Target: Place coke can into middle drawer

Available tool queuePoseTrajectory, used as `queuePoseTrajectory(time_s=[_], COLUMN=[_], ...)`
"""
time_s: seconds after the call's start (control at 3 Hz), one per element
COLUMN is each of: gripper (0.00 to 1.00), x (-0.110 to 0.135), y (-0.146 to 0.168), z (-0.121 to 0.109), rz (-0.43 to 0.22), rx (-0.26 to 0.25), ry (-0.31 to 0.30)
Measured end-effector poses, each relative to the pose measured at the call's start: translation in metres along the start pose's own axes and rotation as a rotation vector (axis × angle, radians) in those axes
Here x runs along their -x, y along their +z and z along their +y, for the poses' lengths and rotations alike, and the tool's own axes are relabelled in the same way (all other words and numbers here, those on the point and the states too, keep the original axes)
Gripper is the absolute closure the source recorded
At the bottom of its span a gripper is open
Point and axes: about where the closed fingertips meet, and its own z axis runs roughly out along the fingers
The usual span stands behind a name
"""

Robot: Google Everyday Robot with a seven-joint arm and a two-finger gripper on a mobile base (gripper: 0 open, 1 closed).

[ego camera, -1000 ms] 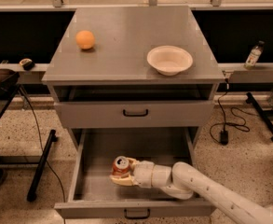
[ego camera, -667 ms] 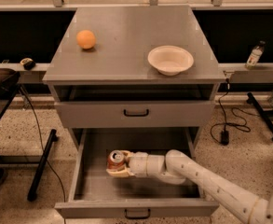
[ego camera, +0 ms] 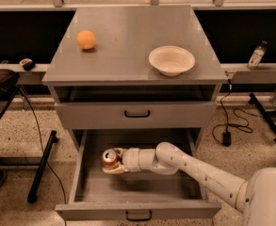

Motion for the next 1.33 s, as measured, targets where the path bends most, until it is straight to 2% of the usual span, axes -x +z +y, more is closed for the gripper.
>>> queuePoseTrajectory(time_s=[0.33,0.67,1.0,1.33], gripper=[1.00,1.00,0.82,0.59], x=[-0.019,-0.028,-0.027,-0.027], y=[0.004,0.013,0.013,0.013], z=[0.021,0.033,0.034,0.034], rz=[0.051,0.054,0.053,0.053], rx=[-0.020,0.029,0.032,0.032], ry=[-0.016,0.003,0.004,0.004])
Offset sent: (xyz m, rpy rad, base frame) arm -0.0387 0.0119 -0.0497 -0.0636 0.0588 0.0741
